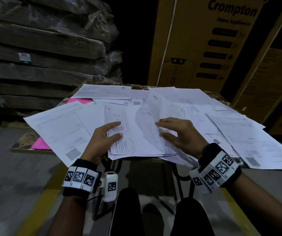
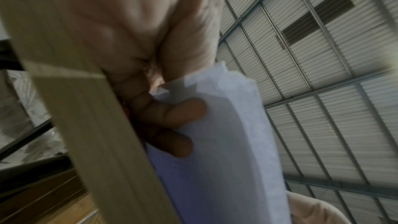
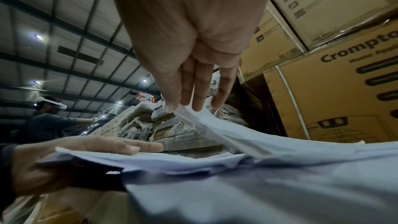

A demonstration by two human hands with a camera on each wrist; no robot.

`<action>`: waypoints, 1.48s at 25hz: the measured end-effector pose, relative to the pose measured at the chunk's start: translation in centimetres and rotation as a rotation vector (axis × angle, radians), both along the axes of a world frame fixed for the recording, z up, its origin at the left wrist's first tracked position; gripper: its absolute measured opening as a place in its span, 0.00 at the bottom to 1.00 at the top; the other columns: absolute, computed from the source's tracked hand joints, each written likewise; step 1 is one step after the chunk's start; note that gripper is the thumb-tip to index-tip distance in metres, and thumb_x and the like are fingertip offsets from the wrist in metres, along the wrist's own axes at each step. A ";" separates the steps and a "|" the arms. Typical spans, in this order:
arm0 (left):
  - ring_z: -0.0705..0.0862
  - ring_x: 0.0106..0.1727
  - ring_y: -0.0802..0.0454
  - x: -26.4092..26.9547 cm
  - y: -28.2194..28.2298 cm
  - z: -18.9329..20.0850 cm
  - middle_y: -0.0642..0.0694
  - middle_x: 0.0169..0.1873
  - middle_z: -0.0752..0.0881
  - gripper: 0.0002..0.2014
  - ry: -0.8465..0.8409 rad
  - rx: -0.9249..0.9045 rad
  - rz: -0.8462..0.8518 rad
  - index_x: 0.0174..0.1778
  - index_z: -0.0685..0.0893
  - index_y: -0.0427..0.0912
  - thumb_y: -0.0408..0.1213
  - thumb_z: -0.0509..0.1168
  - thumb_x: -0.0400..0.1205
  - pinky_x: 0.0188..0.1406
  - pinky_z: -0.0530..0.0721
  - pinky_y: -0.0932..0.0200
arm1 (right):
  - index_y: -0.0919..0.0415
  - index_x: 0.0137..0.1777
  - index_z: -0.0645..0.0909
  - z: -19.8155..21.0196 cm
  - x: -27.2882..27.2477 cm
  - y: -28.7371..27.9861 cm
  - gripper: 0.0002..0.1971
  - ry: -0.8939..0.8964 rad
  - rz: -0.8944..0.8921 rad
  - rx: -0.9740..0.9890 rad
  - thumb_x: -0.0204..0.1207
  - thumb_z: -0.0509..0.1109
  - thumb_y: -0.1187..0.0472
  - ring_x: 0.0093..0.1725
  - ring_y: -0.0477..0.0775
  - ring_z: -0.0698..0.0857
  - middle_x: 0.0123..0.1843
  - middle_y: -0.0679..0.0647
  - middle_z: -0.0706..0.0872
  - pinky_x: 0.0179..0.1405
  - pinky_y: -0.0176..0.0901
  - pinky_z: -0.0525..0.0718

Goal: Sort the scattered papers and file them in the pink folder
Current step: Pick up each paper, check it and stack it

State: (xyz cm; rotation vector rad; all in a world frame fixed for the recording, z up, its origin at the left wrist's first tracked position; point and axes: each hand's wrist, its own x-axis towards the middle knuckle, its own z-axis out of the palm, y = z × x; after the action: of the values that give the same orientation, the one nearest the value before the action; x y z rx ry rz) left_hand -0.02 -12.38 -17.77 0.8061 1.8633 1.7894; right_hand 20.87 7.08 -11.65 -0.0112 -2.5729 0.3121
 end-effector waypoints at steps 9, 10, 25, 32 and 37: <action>0.71 0.79 0.49 0.6 0.4 1.1 0.49 0.78 0.75 0.35 0.064 -0.123 0.007 0.79 0.76 0.53 0.66 0.61 0.76 0.78 0.71 0.48 | 0.58 0.68 0.85 -2.6 -1.1 -3.3 0.16 -0.331 0.221 -0.140 0.81 0.72 0.57 0.65 0.46 0.86 0.66 0.51 0.88 0.64 0.41 0.83; 0.71 0.78 0.51 0.8 0.4 1.4 0.51 0.77 0.75 0.34 0.092 -0.147 0.002 0.78 0.76 0.53 0.64 0.64 0.77 0.78 0.72 0.48 | 0.56 0.68 0.85 -2.5 -1.2 -3.4 0.16 -0.357 0.243 -0.169 0.82 0.72 0.56 0.66 0.45 0.85 0.67 0.50 0.87 0.65 0.38 0.81; 0.85 0.68 0.48 2.7 -1.8 1.6 0.50 0.66 0.87 0.23 -0.150 0.173 -0.053 0.64 0.90 0.47 0.18 0.64 0.81 0.67 0.85 0.44 | 0.49 0.58 0.89 -1.9 1.6 0.3 0.09 -0.026 -0.363 -0.680 0.79 0.74 0.52 0.60 0.44 0.85 0.62 0.41 0.88 0.59 0.38 0.79; 0.85 0.67 0.56 3.9 -2.0 3.2 0.55 0.68 0.85 0.25 -0.078 0.222 -0.115 0.67 0.87 0.51 0.19 0.65 0.82 0.60 0.88 0.57 | 0.57 0.55 0.89 0.5 1.8 1.3 0.09 0.055 -0.165 -1.103 0.77 0.76 0.65 0.64 0.47 0.86 0.60 0.49 0.90 0.64 0.43 0.85; 0.79 0.71 0.59 4.3 -0.6 4.6 0.58 0.69 0.82 0.19 0.220 -0.097 -0.147 0.69 0.86 0.53 0.37 0.73 0.81 0.76 0.78 0.45 | 0.53 0.51 0.90 1.9 1.9 0.6 0.12 0.044 -0.204 -0.919 0.75 0.76 0.72 0.67 0.53 0.84 0.62 0.49 0.88 0.65 0.47 0.84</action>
State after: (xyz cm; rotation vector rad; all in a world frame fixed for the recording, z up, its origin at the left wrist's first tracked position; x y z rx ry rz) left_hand 4.30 -12.99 -13.16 1.1100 1.9527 1.5608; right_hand 22.79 7.65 -9.80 -0.5795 -2.1377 1.3458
